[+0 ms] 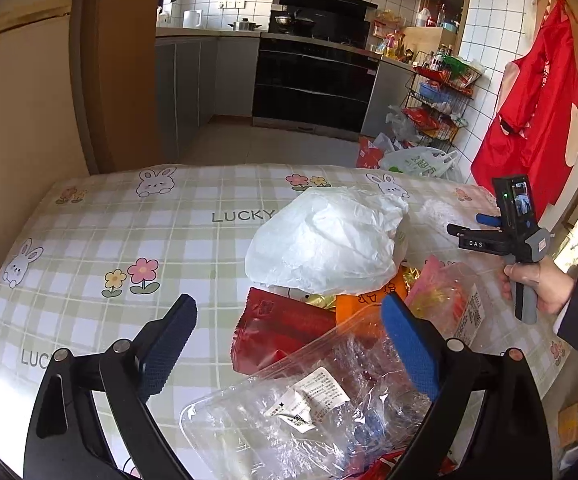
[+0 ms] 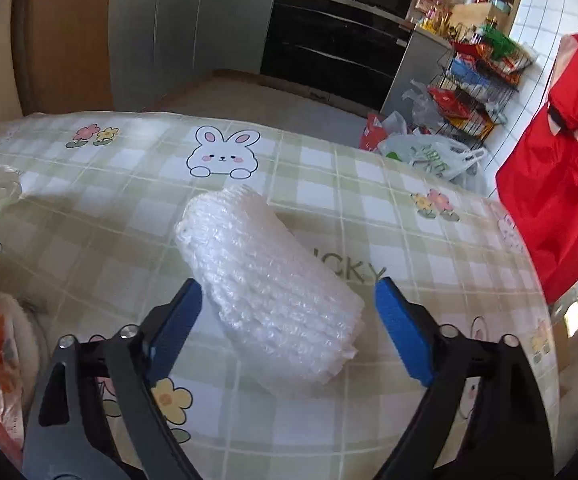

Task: Collect trash
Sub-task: 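Grasp the bubble-wrap roll with the right tool while the left tool grasps the white plastic bag, then carry the bubble wrap and white bag with both tools over the pink bin, then open the right tool to drop the bubble wrap into the bin, then open the left tool to drop the white bag into the bin, then grasp the red Coca-Cola can with the left tool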

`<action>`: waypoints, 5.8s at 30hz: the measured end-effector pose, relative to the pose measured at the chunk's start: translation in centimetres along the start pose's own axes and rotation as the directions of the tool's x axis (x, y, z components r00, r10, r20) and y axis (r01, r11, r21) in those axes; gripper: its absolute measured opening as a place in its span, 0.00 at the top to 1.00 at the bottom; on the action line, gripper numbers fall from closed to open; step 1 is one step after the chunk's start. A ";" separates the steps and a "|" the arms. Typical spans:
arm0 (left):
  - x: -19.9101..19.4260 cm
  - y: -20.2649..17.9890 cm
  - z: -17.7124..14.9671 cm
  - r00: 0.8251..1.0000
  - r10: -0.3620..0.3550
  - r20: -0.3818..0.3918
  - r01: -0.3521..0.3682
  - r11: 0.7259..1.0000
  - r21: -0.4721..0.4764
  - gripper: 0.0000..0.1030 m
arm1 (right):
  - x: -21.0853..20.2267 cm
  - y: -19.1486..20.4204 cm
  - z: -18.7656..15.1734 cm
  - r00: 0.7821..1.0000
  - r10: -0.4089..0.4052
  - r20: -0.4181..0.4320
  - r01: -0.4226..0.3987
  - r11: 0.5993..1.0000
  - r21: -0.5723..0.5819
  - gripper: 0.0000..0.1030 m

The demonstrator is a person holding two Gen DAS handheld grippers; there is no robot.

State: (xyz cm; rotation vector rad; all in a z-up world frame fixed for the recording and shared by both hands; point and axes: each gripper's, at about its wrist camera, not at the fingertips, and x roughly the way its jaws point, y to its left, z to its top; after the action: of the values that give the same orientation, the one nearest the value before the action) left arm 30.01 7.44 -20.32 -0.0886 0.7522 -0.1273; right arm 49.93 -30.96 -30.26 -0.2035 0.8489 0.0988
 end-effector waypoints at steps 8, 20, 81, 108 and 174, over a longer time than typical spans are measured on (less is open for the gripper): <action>0.2 1.2 -0.1 1.000 -0.019 -0.016 0.019 0.999 -0.051 0.11 | -4.4 -1.9 -3.0 0.987 0.135 0.083 -0.145 0.982 0.122 0.63; 9.8 -2.0 5.1 0.966 -0.140 -0.217 0.113 0.985 -0.131 0.12 | -14.0 -2.4 -9.1 0.936 0.235 0.261 -0.306 0.910 0.281 0.64; -28.8 -1.6 -16.3 0.954 -0.175 0.243 0.240 0.933 -0.268 0.77 | -37.4 13.6 -25.2 0.871 0.461 0.172 -0.488 0.855 0.175 0.64; -24.0 -2.0 -17.5 0.972 -0.181 0.147 0.213 0.948 -0.236 0.77 | -32.3 17.4 -27.2 0.825 0.565 0.003 -0.560 0.819 0.126 0.53; -17.4 -7.3 -21.1 0.932 -0.313 -0.180 0.298 0.949 -0.107 0.49 | -37.6 10.2 -27.4 0.902 0.191 0.388 -0.319 0.900 0.298 0.06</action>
State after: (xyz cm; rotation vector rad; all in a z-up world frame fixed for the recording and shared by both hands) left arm 2.36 2.02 -23.03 -0.2713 0.9366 -0.4094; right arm 3.33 -27.18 -20.98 0.2675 0.5184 0.2232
